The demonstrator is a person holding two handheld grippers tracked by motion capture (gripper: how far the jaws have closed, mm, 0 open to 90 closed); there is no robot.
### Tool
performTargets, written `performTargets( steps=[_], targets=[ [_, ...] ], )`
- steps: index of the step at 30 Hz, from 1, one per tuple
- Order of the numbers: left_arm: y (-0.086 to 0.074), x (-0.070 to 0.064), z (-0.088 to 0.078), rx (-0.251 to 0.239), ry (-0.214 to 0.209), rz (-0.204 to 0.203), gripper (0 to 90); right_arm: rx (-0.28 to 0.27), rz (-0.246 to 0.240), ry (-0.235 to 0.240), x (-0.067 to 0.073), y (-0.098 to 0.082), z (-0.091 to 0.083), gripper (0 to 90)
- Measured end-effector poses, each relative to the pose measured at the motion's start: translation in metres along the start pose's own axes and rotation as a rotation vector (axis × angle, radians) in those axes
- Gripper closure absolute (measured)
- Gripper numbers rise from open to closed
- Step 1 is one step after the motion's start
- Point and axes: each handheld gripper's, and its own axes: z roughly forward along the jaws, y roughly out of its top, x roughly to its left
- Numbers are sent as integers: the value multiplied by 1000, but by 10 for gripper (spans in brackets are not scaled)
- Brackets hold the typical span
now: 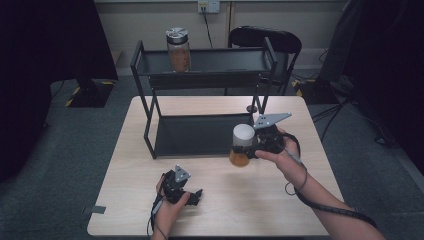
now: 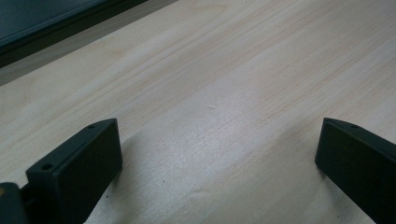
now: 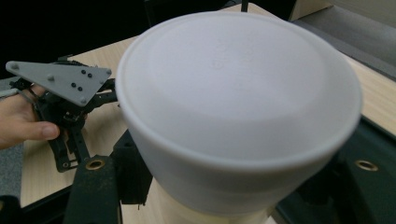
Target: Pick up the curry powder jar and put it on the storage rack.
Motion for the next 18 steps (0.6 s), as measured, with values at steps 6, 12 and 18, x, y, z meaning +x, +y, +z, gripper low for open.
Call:
performTargets(
  steps=[6, 12, 18],
  targets=[
    [0, 0, 0, 0, 0, 0, 0, 14, -12, -20, -4, 19, 12, 350],
    [0, 0, 0, 0, 1, 1, 0, 31, 8, -19, -10, 25, 28, 351],
    [0, 0, 0, 0, 1, 1, 0, 37, 5, -21, -14, 30, 42, 351]
  ],
)
